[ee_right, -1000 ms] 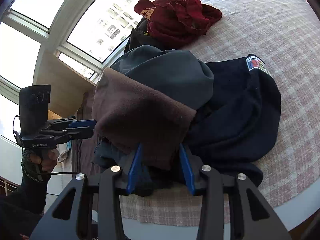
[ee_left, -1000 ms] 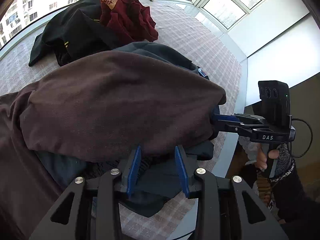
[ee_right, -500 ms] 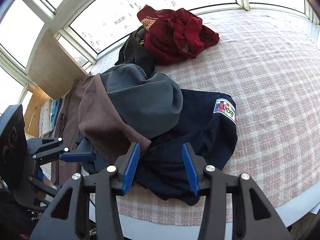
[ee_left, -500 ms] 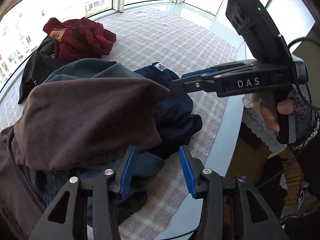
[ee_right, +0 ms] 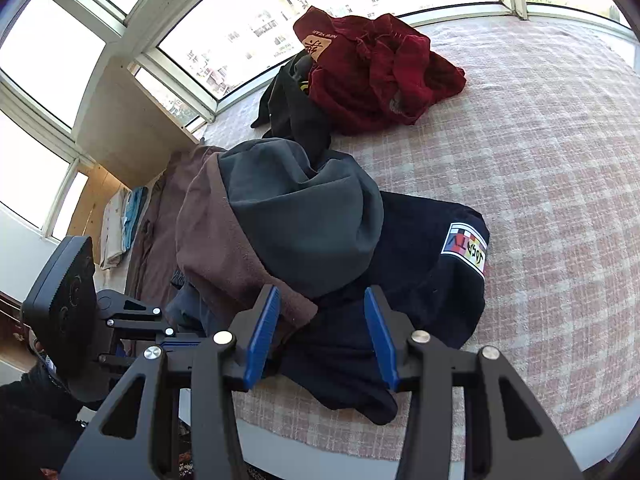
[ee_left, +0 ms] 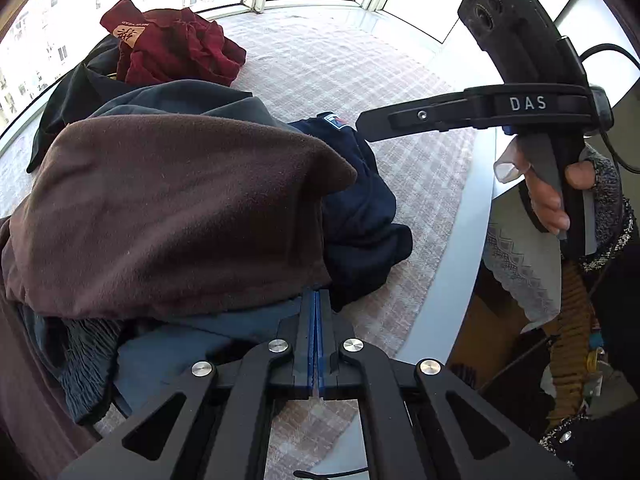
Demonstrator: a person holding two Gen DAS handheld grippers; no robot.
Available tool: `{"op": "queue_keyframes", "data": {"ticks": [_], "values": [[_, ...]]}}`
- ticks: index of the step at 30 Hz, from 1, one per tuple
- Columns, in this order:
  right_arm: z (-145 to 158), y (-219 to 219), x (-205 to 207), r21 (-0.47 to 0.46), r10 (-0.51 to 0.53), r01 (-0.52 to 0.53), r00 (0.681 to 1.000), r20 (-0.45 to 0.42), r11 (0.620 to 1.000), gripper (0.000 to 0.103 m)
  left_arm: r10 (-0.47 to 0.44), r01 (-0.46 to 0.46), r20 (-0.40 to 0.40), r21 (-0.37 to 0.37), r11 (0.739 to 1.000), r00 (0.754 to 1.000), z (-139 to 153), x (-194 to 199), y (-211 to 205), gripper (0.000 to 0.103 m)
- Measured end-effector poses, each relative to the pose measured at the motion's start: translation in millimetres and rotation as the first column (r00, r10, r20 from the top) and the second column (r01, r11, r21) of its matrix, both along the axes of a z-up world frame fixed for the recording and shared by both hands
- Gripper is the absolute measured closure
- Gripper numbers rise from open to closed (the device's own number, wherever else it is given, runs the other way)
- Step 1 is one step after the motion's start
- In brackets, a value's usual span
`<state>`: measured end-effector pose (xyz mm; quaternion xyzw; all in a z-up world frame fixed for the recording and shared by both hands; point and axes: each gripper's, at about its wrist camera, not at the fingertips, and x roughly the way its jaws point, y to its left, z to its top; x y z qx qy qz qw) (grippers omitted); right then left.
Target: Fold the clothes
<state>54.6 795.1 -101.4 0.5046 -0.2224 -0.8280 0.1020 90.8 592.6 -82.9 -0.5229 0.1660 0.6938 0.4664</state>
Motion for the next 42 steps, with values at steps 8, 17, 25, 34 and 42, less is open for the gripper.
{"op": "queue_keyframes", "data": {"ticks": [8, 17, 25, 34, 42], "values": [[-26.8, -37.0, -35.6, -0.006, 0.168, -0.168, 0.98, 0.103, 0.986, 0.054, -0.071, 0.065, -0.109, -0.056, 0.996, 0.991, -17.5, 7.2, 39.5, 0.064], [-6.8, -43.0, -29.5, -0.045, 0.221, -0.217, 0.968, 0.12, 0.975, 0.093, -0.003, 0.001, 0.04, 0.047, 0.999, 0.999, -16.9, -13.2, 10.2, 0.095], [16.5, -46.3, -25.5, -0.094, 0.247, -0.237, 0.962, 0.116, 0.967, 0.093, 0.004, -0.039, 0.147, 0.241, 0.97, 0.989, 31.9, 14.3, -45.9, 0.096], [-8.3, -64.9, -36.3, -0.093, 0.301, -0.287, 0.925, 0.231, 0.953, 0.058, 0.036, -0.07, 0.16, 0.209, 0.975, 0.987, -6.8, 11.6, -36.2, 0.095], [-54.7, -59.1, -43.8, -0.095, 0.319, -0.305, 0.891, 0.323, 0.948, 0.058, -0.055, 0.04, 0.168, 0.092, 0.995, 0.984, -36.4, 36.9, -15.4, 0.092]]}}
